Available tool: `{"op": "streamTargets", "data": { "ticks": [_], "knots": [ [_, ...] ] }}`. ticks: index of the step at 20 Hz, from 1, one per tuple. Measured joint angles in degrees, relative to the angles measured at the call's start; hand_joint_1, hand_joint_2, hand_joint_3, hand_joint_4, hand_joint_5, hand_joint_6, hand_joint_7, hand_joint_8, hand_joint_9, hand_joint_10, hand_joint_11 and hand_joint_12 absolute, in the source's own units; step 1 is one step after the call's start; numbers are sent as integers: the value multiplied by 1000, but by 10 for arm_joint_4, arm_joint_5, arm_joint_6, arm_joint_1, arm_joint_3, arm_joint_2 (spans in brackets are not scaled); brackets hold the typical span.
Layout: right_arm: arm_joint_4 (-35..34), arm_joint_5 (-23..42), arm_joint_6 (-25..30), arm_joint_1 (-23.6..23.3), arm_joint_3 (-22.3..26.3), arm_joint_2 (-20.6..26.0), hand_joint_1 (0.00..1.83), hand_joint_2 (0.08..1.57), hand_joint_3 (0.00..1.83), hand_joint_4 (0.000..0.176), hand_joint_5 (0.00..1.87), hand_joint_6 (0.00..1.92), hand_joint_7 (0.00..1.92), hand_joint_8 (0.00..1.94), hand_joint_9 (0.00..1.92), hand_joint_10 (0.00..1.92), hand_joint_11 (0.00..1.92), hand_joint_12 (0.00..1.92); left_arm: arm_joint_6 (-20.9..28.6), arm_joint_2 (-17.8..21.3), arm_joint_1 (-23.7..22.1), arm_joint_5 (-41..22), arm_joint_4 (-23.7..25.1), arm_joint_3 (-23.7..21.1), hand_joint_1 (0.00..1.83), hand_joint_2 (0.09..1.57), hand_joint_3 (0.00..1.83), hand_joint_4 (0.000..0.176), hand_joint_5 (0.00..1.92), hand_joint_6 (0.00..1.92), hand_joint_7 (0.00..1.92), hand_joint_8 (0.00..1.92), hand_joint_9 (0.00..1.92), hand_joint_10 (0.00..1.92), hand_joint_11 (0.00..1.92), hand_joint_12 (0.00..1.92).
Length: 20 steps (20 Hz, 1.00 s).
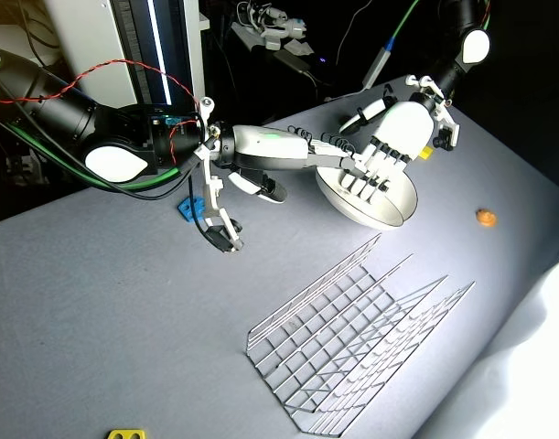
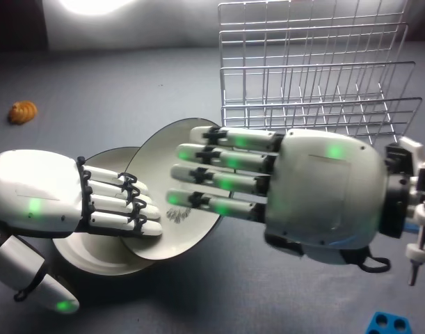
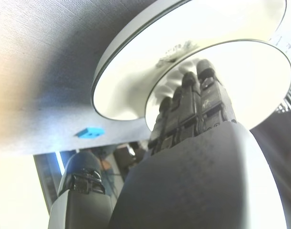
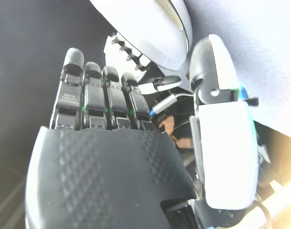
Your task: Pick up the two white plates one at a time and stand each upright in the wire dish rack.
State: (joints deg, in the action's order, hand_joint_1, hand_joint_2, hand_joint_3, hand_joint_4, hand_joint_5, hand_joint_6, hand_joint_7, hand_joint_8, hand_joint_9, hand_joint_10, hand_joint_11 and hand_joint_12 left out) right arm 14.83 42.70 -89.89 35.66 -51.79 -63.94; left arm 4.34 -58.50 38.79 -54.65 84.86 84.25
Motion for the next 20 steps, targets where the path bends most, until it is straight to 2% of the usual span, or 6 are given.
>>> {"op": "streamTargets", "data": {
  "ticks": [2, 5, 12, 14, 19, 20],
  "knots": [
    [-14, -7, -7, -5, -12, -14, 825, 1194, 8, 0, 0, 0, 0, 0, 0, 0, 0, 318, 0, -2, 0, -1, -2, 3, 0, 1122, 1, 0, 49, 0, 69, 0, 59, 0, 0, 146],
    [-37, -24, -15, -5, -32, -30, 835, 1184, 0, 0, 26, 7, 40, 9, 36, 14, 0, 501, 0, -5, 0, -4, -3, 9, 0, 1120, 0, 0, 56, 3, 70, 2, 57, 1, 0, 154],
    [-43, -26, -15, -19, -83, -87, 844, 1187, 1, 0, 40, 9, 49, 7, 39, 11, 0, 565, 0, -9, -1, -7, -9, 14, 0, 1123, 0, 0, 73, 5, 91, 5, 71, 3, 0, 156],
    [-45, -25, -15, -20, -89, -94, 870, 1163, 0, 0, 75, 14, 84, 11, 88, 30, 0, 738, 2, -9, -1, -7, -12, 15, 0, 1125, 0, 0, 59, 0, 75, 0, 59, 0, 0, 154],
    [-47, -24, -15, -25, -116, -125, 910, 1179, 3, 0, 110, 8, 131, 7, 142, 43, 0, 885, 2, -10, -1, -7, -13, 15, 0, 1125, 0, 0, 68, 0, 85, 0, 76, 0, 0, 212],
    [-49, -21, -15, -30, -123, -130, 948, 1189, 4, 0, 181, 30, 236, 33, 252, 92, 0, 1131, 3, -10, -1, -7, -13, 15, 0, 1125, 0, 0, 63, 0, 91, 2, 72, 2, 0, 176]
  ]
}}
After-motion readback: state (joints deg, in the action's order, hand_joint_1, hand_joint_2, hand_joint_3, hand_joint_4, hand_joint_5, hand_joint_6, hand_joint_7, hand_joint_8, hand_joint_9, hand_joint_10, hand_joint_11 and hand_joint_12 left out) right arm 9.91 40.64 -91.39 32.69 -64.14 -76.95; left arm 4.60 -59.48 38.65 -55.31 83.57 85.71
